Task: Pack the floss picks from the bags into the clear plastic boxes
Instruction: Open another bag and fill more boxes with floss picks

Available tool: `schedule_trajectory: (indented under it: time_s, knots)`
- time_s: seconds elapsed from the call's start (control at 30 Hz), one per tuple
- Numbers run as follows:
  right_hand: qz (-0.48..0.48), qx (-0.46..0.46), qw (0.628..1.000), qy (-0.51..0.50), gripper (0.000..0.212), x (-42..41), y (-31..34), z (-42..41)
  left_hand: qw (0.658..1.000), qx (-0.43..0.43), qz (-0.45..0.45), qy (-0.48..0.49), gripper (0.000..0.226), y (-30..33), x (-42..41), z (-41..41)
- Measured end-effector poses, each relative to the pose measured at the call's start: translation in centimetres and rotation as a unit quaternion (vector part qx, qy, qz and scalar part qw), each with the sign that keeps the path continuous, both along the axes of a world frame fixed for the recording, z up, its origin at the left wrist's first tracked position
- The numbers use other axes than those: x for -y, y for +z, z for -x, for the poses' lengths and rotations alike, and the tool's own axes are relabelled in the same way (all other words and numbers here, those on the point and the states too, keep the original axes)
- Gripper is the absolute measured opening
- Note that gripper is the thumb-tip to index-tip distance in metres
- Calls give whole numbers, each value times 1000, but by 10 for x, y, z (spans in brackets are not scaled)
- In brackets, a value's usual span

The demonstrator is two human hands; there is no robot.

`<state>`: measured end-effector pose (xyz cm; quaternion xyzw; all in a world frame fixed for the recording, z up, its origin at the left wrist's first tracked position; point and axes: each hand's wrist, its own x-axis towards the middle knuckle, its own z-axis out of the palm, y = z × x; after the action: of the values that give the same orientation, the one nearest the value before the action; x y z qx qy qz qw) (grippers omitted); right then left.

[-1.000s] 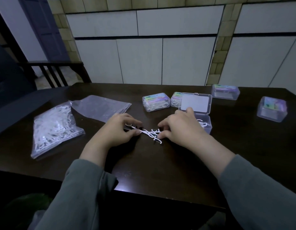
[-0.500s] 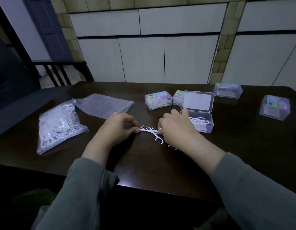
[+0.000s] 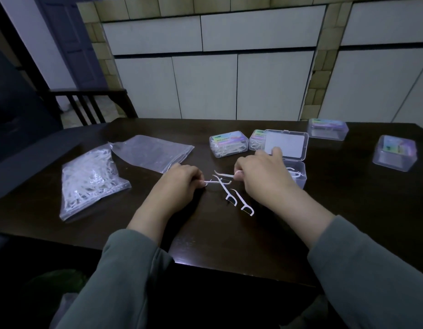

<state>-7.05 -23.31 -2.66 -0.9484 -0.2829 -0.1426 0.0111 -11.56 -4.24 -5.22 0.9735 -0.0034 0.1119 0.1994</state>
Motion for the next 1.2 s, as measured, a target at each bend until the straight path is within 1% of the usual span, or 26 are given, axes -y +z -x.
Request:
schedule_trajectory:
  time_s: [0.1,0.17,0.23,0.33,0.43,0.5,0.57,0.67,0.7,0.77,0.83,0.9,1.03,1.07,1.13,1.17,1.2]
  knots:
    - [-96,-10,995,-11,12,19,11,-4,998,69,13,7,13,5,3,1]
    - [-138,-19,990,-28,10,32,16,-10,994,105,24,18,9,10,7,0]
    - [-164,-6,985,-54,9,46,18,-18,990,137,35,26,8,13,12,-5]
    - [-138,6,986,-94,10,67,17,-26,986,158,56,14,4,17,30,-19]
    - [-91,-11,988,-124,13,79,16,-29,980,174,98,-24,10,22,60,-35]
    - [-81,-29,988,-130,14,85,13,-32,974,172,141,-40,13,27,81,-45]
    - [-95,-57,985,-129,19,91,11,-35,965,161,198,-59,12,29,97,-58]
    - [-140,-101,979,-112,34,98,8,-37,926,124,338,-114,12,28,118,-71]
    - [-158,-101,976,-108,37,101,8,-36,916,111,364,-125,13,28,123,-73]
    - [-184,-84,973,-114,42,108,8,-35,908,86,387,-134,15,27,128,-77]
    - [-175,-76,972,-137,53,116,7,-34,907,54,396,-134,13,26,130,-79]
    - [-154,-103,970,-154,65,121,6,-33,920,22,371,-126,10,23,129,-81]
    - [-155,-156,966,-140,74,126,3,-32,960,-10,246,-130,7,21,126,-79]
    - [-159,-169,963,-134,73,126,2,-33,969,-11,204,-136,6,23,125,-78]
    - [-182,-194,956,-126,70,127,-2,-34,986,-4,89,-140,3,28,122,-75]
    - [-195,-203,952,-122,68,128,-3,-36,990,-3,35,-139,2,31,120,-73]
    - [-204,-210,949,-119,67,129,-5,-37,991,-7,-6,-136,6,33,117,-71]
